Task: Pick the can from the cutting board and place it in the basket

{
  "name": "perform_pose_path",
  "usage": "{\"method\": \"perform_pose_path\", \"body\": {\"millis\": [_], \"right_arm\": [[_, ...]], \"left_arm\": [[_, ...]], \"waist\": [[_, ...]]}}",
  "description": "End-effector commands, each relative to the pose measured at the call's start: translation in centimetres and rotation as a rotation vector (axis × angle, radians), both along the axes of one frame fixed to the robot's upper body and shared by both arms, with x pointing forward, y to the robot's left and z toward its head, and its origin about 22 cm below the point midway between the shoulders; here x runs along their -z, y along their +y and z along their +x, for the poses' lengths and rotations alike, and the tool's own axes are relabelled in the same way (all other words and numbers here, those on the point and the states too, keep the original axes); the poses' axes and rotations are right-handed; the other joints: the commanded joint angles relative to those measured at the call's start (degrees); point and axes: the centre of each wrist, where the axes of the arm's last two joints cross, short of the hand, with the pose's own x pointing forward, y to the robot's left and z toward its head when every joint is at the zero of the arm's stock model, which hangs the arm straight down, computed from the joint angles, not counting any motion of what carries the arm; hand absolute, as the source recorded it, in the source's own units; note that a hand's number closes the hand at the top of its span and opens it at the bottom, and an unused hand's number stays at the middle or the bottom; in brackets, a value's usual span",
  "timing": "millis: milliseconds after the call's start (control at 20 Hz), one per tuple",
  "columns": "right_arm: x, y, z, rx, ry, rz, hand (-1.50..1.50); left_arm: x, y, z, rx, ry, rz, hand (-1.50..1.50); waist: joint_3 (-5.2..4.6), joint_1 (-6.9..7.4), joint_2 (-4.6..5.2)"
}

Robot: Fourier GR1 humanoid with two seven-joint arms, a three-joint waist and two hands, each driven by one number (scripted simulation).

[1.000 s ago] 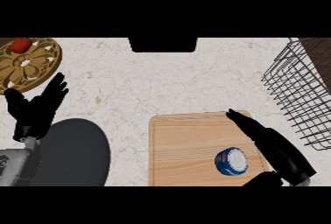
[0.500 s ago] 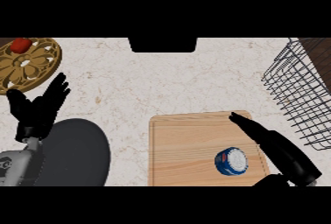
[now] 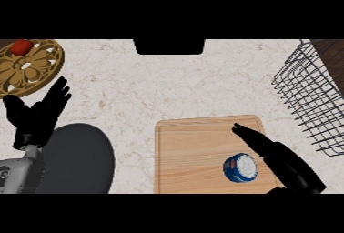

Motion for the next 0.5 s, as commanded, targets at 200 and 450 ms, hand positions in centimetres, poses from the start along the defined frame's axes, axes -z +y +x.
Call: {"method": "perform_pose_path", "body": {"millis": [200,450], "right_arm": [[1.6,-0.1,0.5,0.022,0.003,-0.074,-1.50],[3.6,2.7,0.1,-0.020,-0.037,-0.136,1.50]], "left_arm": [[0.1,0.5,0.2,0.011,-0.018,-0.002,0.00],[0.4,1.2,-0.3,0.001,-0.003,0.005,0.00]], "waist": [[0.00,0.01,0.01],[0.00,0.12,0.01]]}}
